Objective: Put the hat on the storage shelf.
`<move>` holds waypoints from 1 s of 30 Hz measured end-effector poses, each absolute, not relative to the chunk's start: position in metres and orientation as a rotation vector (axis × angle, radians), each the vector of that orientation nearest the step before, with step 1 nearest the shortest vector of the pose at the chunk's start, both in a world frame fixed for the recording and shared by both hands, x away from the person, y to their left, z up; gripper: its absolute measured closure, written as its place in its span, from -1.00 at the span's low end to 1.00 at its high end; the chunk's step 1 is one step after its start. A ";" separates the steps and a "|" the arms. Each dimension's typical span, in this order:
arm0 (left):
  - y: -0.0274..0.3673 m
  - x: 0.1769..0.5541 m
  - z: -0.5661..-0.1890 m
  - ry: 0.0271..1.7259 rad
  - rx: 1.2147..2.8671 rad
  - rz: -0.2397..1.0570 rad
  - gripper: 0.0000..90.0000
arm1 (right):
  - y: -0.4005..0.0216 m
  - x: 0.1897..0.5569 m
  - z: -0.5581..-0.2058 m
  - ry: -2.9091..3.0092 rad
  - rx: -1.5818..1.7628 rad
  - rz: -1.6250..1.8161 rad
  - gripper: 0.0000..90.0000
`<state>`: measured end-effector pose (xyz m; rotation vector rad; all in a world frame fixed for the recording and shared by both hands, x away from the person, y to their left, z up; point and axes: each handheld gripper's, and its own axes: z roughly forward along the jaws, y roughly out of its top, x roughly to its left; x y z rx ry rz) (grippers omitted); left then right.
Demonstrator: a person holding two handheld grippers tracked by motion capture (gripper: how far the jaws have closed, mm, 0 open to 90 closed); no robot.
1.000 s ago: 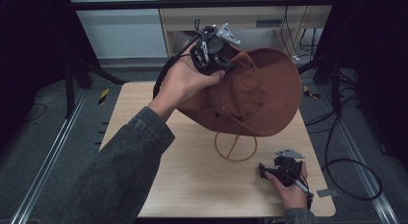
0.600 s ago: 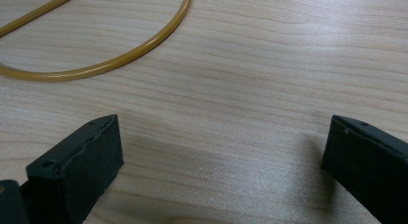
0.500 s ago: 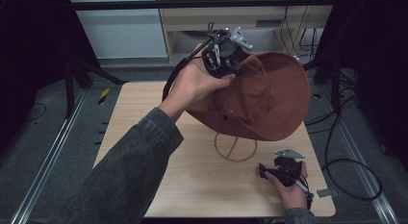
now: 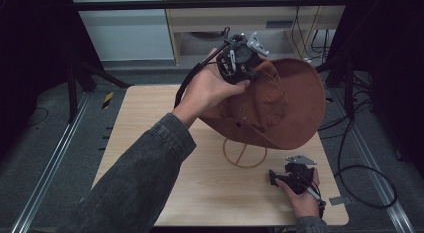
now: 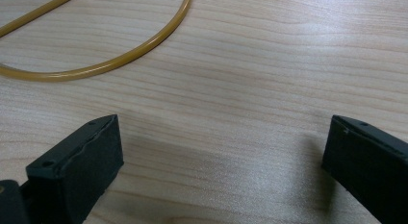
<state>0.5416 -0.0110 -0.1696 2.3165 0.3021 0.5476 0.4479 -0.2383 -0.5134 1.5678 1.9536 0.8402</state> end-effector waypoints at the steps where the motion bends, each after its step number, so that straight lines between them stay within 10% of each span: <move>1: -0.012 0.542 -0.171 0.301 2.320 0.546 0.96 | -0.238 0.448 -0.513 1.954 1.568 0.840 -0.99; 30: -0.024 0.552 -0.194 0.307 2.365 0.506 0.96 | -0.240 0.449 -0.513 1.961 1.541 0.833 -0.99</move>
